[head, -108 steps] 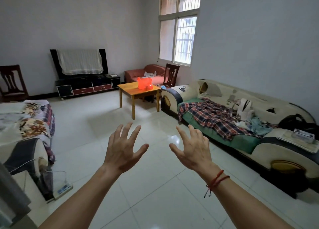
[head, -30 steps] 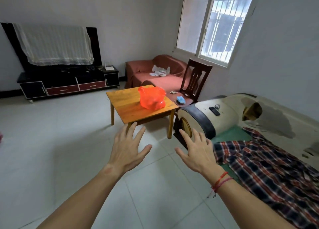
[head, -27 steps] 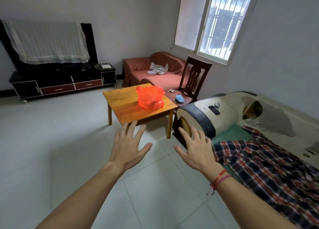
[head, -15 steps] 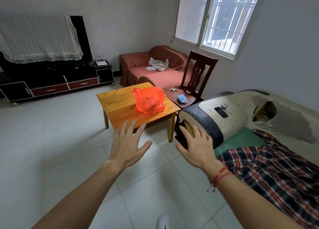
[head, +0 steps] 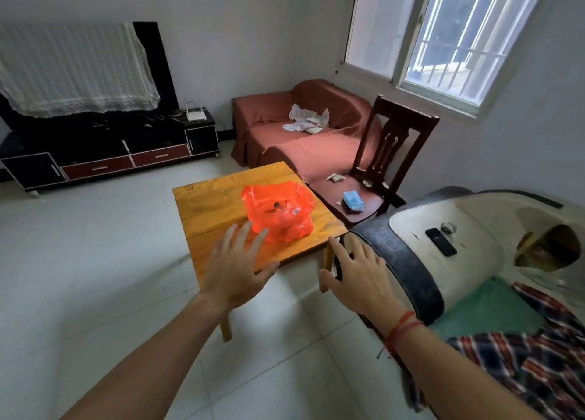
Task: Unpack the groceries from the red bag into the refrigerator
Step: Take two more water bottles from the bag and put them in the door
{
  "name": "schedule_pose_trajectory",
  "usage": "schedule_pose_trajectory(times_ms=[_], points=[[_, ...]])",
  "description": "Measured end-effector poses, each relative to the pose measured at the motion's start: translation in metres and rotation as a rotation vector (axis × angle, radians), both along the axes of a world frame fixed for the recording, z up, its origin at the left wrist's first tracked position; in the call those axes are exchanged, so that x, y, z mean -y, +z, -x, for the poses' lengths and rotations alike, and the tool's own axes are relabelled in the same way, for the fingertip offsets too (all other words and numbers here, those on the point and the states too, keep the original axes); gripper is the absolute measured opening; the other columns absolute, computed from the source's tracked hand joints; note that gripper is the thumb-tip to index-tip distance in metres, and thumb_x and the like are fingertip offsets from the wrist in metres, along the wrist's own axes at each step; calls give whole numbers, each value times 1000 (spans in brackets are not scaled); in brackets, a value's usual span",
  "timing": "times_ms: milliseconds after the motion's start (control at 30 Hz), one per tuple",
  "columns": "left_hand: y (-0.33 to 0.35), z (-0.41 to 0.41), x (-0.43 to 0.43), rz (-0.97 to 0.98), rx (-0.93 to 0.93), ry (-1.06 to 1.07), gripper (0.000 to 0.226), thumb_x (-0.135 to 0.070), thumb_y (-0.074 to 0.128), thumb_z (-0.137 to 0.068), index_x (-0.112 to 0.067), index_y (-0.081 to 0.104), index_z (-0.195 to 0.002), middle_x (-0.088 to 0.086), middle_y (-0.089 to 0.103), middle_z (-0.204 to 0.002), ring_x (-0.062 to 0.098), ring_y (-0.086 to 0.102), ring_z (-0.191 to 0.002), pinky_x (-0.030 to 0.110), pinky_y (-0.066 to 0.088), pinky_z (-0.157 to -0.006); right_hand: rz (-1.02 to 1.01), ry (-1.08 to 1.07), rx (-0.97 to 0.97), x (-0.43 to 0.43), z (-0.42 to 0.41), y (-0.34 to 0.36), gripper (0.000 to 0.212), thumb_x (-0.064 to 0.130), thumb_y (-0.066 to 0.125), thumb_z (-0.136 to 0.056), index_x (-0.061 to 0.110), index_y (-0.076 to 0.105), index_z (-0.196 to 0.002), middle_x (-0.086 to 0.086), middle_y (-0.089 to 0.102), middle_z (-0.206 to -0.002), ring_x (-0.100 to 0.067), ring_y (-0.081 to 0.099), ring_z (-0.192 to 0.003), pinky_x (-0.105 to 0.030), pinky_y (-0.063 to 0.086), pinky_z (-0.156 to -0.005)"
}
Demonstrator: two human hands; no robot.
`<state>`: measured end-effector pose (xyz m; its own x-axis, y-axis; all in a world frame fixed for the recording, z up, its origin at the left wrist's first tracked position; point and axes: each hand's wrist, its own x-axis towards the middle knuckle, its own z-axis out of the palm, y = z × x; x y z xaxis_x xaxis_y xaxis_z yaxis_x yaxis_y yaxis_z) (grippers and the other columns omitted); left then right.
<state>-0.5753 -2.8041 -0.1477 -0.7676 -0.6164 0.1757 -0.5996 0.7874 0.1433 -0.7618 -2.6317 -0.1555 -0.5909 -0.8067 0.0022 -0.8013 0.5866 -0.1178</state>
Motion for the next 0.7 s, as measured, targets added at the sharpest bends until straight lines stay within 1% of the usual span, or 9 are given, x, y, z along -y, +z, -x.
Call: schedule_pose_trajectory(times_ms=[67, 133, 267, 433, 567, 700], points=[[-2, 19, 18, 1, -8, 1, 83, -73, 24, -83, -24, 41, -148, 12, 39, -154, 38, 33, -141, 55, 35, -108, 1, 13, 2, 23, 22, -2, 79, 69, 41, -93, 37, 9, -158, -11, 27, -161, -33, 31, -145, -52, 34, -113], [-5, 36, 39, 2, 8, 3, 81, -72, 26, -84, -23, 42, -146, 14, 41, -152, 39, 35, -139, 54, 37, -107, -1, 25, 0, 45, 41, -6, 78, 70, 41, -93, 37, 10, -157, -11, 31, -158, -33, 33, -143, -52, 37, -111], [-23, 66, 81, -5, 26, 16, 78, -73, 28, -85, -26, 39, -147, 12, 40, -152, 37, 35, -139, 52, 36, -107, -29, 34, 19, 88, 69, -13, 77, 68, 42, -95, 37, 11, -158, -13, 25, -163, -35, 28, -147, -52, 35, -114], [-46, 103, 141, -49, 39, 14, 77, -71, 31, -86, -30, 34, -150, 9, 33, -157, 33, 27, -143, 48, 31, -112, -69, 23, -7, 146, 105, -31, 76, 67, 43, -94, 36, 16, -159, -12, 28, -162, -33, 34, -142, -49, 35, -109], [-63, 139, 199, -76, 38, 9, 79, -72, 29, -83, -30, 37, -150, 8, 33, -157, 32, 29, -143, 47, 31, -111, -96, 12, -42, 202, 139, -44, 80, 70, 35, -91, 34, 17, -159, -11, 34, -157, -33, 37, -139, -50, 38, -107], [-78, 169, 258, -145, 64, -6, 80, -71, 30, -82, -30, 38, -149, 7, 33, -158, 34, 29, -143, 49, 34, -110, -148, -1, -29, 260, 170, -54, 79, 68, 40, -93, 33, 14, -159, -13, 34, -156, -33, 37, -139, -50, 37, -108]])
